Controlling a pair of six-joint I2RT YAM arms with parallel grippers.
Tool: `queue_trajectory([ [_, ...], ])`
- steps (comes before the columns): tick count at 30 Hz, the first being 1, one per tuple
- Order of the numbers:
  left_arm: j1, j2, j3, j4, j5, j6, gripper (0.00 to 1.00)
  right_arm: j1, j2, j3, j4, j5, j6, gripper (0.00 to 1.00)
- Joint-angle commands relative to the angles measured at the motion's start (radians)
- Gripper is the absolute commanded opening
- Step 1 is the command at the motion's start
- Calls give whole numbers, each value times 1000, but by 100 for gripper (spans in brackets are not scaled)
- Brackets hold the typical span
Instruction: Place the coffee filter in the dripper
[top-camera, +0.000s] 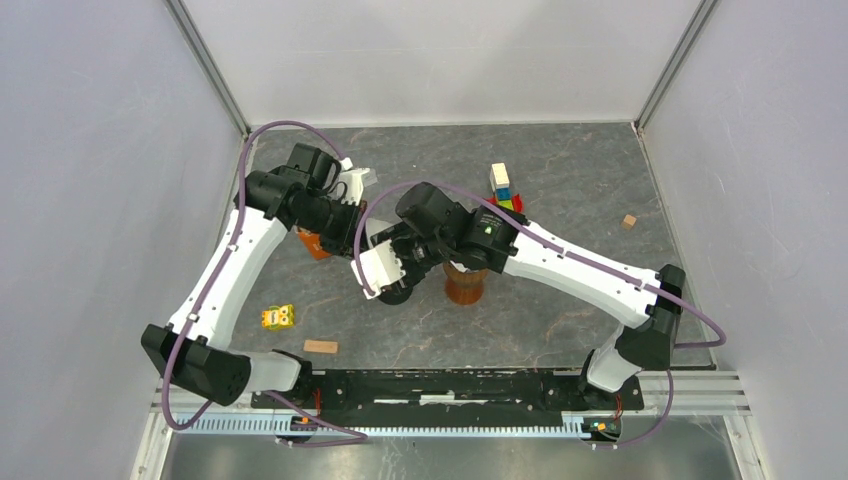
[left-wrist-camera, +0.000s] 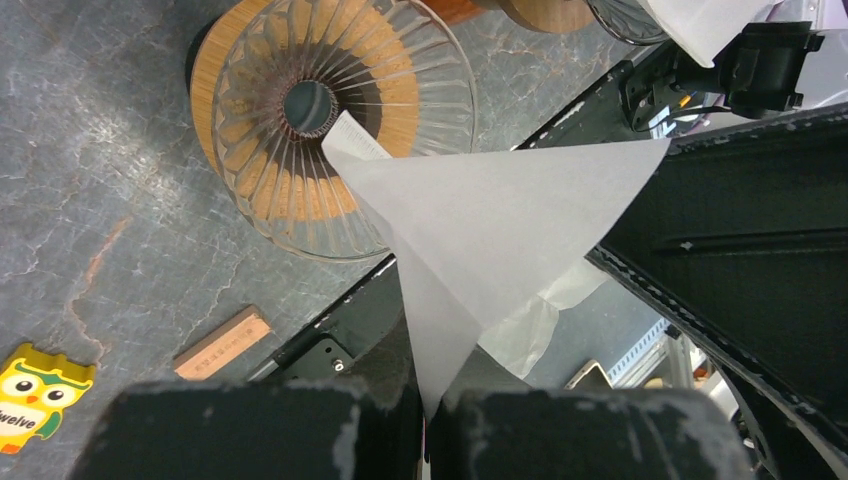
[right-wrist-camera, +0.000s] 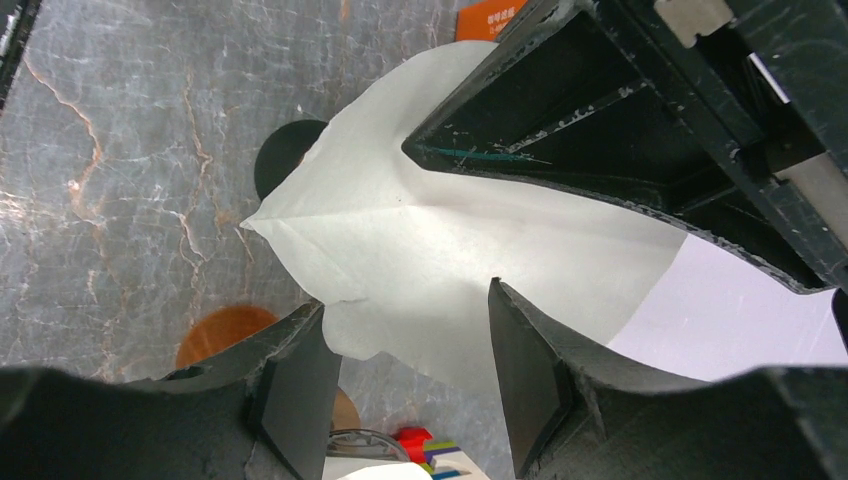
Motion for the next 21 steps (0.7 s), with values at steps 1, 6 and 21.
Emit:
queue_trajectory([
  [1,17,7,-15,-6,66,26,2,-21,-8,-11,37,-82,9,60],
  [6,28,30,-26,-4,75,23,2,-39,7,-21,51,-97,8,59],
  [21,75,118,13,-3,105,-2,2,-52,73,17,-17,-150,-19,67],
])
